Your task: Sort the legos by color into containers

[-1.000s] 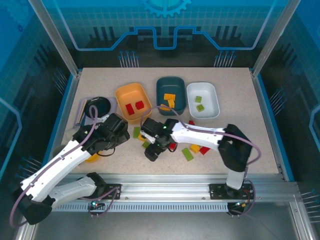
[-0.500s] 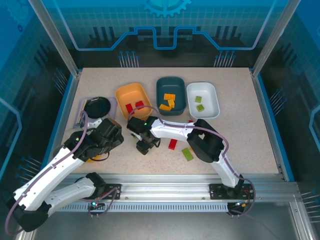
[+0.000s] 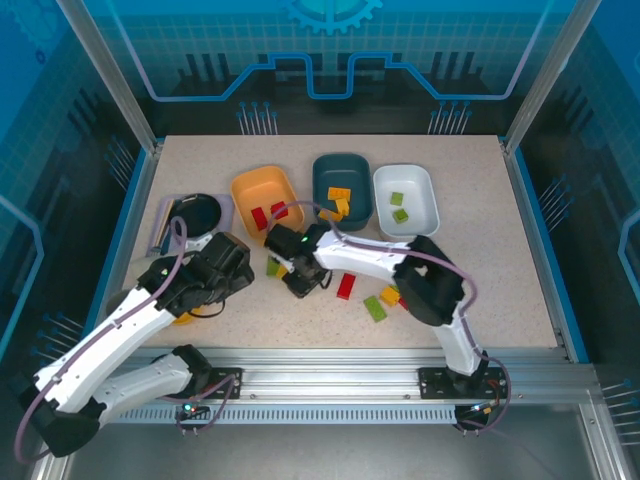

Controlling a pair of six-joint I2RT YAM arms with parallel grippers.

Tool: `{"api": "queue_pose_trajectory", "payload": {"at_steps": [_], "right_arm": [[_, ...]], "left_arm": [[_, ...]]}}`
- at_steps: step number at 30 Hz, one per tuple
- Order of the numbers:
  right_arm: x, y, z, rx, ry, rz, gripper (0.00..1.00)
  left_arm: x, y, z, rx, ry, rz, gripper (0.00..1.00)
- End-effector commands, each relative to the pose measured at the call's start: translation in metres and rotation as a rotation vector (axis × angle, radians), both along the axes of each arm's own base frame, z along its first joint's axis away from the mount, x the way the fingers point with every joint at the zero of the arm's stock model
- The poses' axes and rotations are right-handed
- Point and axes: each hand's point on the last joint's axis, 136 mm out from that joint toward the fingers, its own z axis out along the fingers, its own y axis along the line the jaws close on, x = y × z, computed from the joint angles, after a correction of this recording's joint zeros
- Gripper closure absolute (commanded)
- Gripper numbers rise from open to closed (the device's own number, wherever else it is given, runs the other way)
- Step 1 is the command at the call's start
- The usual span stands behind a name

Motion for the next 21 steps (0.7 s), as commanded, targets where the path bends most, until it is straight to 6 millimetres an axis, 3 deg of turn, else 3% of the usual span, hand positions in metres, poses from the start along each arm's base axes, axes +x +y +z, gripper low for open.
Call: {"api": "queue_pose_trajectory", "payload": {"at_steps": [1,4,8,10,15,21], "right_arm": [[0.031,-0.05,0.061,0.081,-0.08,-0.184,0.77],[0.06,-0.111,0.074,0.103,-0.089,-0.37,0.77],[0.101,-0.187,0.069,0.059,-0.081,-0.605,0.78],[0.118,-0.215,0.062,0.029,-0.058,-0.696,0.78],[0.142,-0.252,0.031,-0.07,0.039,-0.82,0.76],[0.154,-0.274,0.002,-0.112,0.094,-0.893,0.72]], "left_arm": [[0.019,-0.039,0.005,-0.102,-0.039,-0.136,0.37],[0.035,-0.072,0.009,-0.177,-0.059,-0.238,0.37],[0.058,-0.104,0.012,-0.216,-0.061,-0.31,0.37],[0.068,-0.116,0.013,-0.226,-0.056,-0.337,0.37],[0.083,-0.13,0.002,-0.189,0.023,-0.345,0.37],[0.077,-0.123,-0.034,-0.11,0.217,-0.253,0.26]]}}
